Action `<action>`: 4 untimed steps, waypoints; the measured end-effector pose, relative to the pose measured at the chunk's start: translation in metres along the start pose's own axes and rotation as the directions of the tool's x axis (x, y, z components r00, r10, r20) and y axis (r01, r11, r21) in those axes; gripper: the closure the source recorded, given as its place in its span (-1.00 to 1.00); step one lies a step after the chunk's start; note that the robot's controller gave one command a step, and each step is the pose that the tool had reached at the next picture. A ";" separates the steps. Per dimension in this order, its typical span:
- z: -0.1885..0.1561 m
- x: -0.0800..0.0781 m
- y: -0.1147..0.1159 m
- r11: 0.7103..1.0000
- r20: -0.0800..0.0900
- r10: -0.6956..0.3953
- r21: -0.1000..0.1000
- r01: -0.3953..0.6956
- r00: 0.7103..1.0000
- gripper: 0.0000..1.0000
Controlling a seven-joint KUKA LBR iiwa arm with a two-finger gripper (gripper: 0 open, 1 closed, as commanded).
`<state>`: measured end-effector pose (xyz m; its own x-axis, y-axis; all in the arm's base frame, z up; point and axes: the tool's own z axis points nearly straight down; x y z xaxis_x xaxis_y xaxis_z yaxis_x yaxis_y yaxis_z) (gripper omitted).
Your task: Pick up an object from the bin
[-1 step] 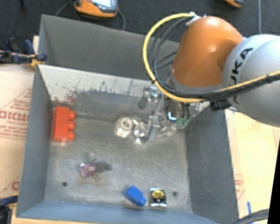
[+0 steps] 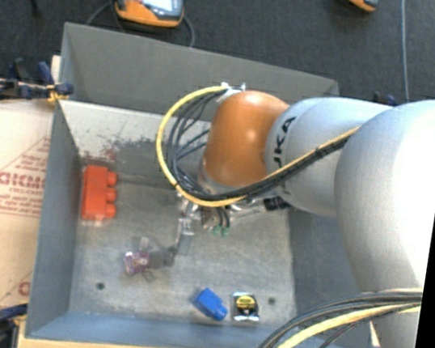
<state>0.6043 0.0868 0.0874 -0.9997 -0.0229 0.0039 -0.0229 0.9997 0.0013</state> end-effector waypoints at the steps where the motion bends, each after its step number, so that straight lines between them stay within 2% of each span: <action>1: 0.018 0.069 0.020 0.934 0.002 -0.358 0.002 0.358 0.934 -1.00; 2: 0.017 0.068 0.020 0.935 0.006 -0.354 0.002 0.354 0.935 1.00; 3: 0.017 0.068 0.020 0.936 0.006 -0.353 0.001 0.353 0.936 -1.00; 4: 0.018 0.094 0.032 0.958 0.003 -0.285 0.001 0.285 0.958 -1.00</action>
Offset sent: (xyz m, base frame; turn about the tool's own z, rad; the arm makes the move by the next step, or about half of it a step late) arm -0.0694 0.0187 -0.0174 -0.3671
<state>0.5099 0.1168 0.0702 -0.9516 -0.3073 0.0005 -0.3073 0.9516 0.0016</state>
